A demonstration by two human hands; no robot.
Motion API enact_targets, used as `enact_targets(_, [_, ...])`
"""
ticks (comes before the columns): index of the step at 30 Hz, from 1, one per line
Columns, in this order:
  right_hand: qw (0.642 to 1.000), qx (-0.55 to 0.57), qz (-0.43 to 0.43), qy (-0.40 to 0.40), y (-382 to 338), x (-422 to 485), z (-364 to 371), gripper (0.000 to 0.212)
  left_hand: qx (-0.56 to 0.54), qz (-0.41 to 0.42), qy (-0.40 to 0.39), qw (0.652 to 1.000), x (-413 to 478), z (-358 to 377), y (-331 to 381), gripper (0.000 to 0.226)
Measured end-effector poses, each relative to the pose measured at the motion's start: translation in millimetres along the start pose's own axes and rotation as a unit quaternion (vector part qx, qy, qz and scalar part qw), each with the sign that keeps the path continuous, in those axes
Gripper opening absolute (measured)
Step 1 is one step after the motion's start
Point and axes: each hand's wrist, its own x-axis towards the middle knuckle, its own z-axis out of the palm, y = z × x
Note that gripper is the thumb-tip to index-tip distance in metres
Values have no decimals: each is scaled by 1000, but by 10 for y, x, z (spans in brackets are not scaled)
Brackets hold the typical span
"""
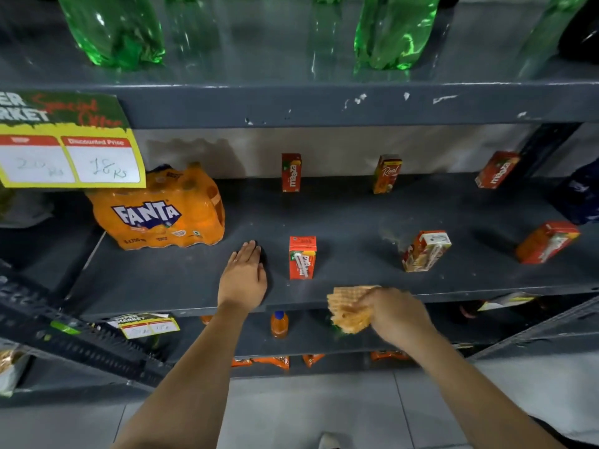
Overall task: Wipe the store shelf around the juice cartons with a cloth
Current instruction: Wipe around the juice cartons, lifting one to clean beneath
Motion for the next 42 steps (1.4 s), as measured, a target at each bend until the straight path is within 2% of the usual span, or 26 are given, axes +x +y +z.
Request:
enact_targets(2, [991, 100, 51, -72, 100, 71, -312, 22, -1, 4, -4, 1000, 5, -8, -4, 48])
enact_targets(3, [986, 139, 57, -74, 139, 156, -452, 26, -1, 5, -7, 1000, 5, -9, -4, 48])
enact_targets(4, [983, 164, 54, -56, 174, 249, -571, 28, 0, 6, -9, 1000, 6, -9, -3, 48])
enact_targets(6, [989, 137, 31, 47, 163, 502, -708, 24, 3, 8, -12, 1000, 5, -11, -4, 49])
enact_targets(7, [988, 116, 33, 94, 128, 645, -720, 32, 5, 10, -12, 1000, 4, -8, -7, 49])
enact_targets(9, [986, 88, 63, 127, 7, 917, -669, 44, 6, 13, -12, 1000, 2, -2, -9, 49])
enact_targets(13, [997, -20, 68, 43, -324, 1124, -325, 53, -1, 6, -10, 1000, 3, 0, -6, 48])
enact_targets(16, [993, -100, 60, 14, -424, 1003, -51, 72, 2, 9, -6, 1000, 6, 8, -12, 48])
enact_targets(20, [991, -117, 56, -17, -459, 657, 173, 86, 3, 8, -4, 1000, 13, 24, -19, 48])
enact_targets(24, [993, -115, -7, -17, -373, 135, 306, 71, 2, 6, -1, 1000, 15, 32, -27, 49])
enact_targets(27, [996, -65, -52, 14, -206, -106, 193, 66, 2, 4, -1, 1000, 15, 40, -34, 49])
enact_targets(32, [985, 9, 8, 170, 122, 300, -309, 54, 3, 5, 6, 1000, 9, 36, -28, 49])
enact_targets(34, [978, 30, 19, 203, 145, 578, -452, 50, 3, 7, 8, 1000, 8, 30, -24, 49])
enact_targets(36, [982, 17, 23, 189, 131, 800, -463, 48, 3, 4, 6, 1000, 2, 25, -19, 48])
enact_targets(39, [991, -46, 33, 124, 36, 887, -261, 39, 2, 8, 10, 1000, -3, 24, -9, 47])
enact_targets(42, [988, -103, 4, 117, -84, 665, 13, 38, 0, 10, 18, 1000, 0, 29, -12, 46])
